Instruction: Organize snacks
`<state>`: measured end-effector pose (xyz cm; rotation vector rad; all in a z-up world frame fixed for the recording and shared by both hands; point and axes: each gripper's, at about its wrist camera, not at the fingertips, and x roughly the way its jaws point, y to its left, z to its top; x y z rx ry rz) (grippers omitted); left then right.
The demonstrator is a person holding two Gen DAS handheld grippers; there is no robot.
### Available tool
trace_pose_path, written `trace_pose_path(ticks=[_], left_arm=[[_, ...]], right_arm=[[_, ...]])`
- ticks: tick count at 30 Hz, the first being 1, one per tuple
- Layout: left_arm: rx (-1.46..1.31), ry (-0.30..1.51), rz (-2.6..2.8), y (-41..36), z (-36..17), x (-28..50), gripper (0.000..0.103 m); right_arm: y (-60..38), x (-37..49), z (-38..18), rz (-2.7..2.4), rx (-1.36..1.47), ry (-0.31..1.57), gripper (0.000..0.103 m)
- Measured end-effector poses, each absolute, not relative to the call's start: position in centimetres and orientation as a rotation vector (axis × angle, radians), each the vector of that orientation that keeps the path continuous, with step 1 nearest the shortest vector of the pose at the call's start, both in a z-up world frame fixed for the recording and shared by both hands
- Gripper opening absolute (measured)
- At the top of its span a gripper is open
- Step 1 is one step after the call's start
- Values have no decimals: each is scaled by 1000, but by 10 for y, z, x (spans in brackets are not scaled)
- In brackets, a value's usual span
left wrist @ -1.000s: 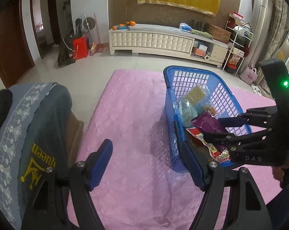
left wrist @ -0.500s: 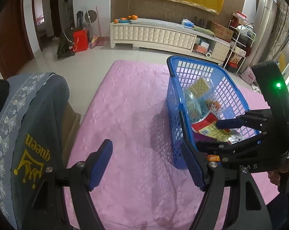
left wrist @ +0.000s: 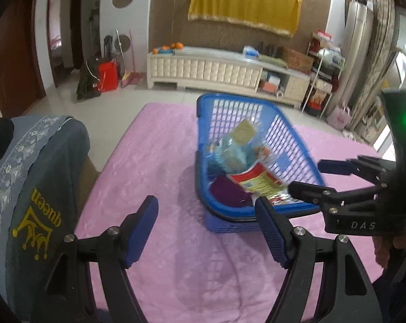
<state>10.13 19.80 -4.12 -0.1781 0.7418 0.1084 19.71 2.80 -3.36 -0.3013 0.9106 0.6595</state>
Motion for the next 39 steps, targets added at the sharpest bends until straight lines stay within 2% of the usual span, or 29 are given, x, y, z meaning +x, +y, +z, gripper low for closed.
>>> trace_pose_path(ticks=[8,10,15,19,20,21,23,24,25,39], left_arm=[[-128,614,87,142,-27,70,72],[-116,610,81,130,-20,61,72],[-75,491,107,103,1,27,72],[-87,441,99,93,13,4,73],[-87,430,92,90,17,-1,76],[-82,417,83,87,21,-7,86],[-68,389,73,82,28,-16,88],[-61,383,78,79,30,-21,92],[-52,375,86,77,32,-25,102],[-25,403,59,62,22,-37,103]], right_arm=[[-39,158,-11,496,-215,766,79],[-56,144,-1,455,-181,728,83],[-95,107,28,403,-92,634,88],[-113,79,48,389,-66,553,102],[-115,71,53,392,-69,531,103],[-117,63,55,396,-72,516,103],[-121,46,62,396,-65,471,103],[-123,41,64,395,-61,455,103],[-124,35,65,392,-54,441,103],[-138,11,48,380,-34,490,103]])
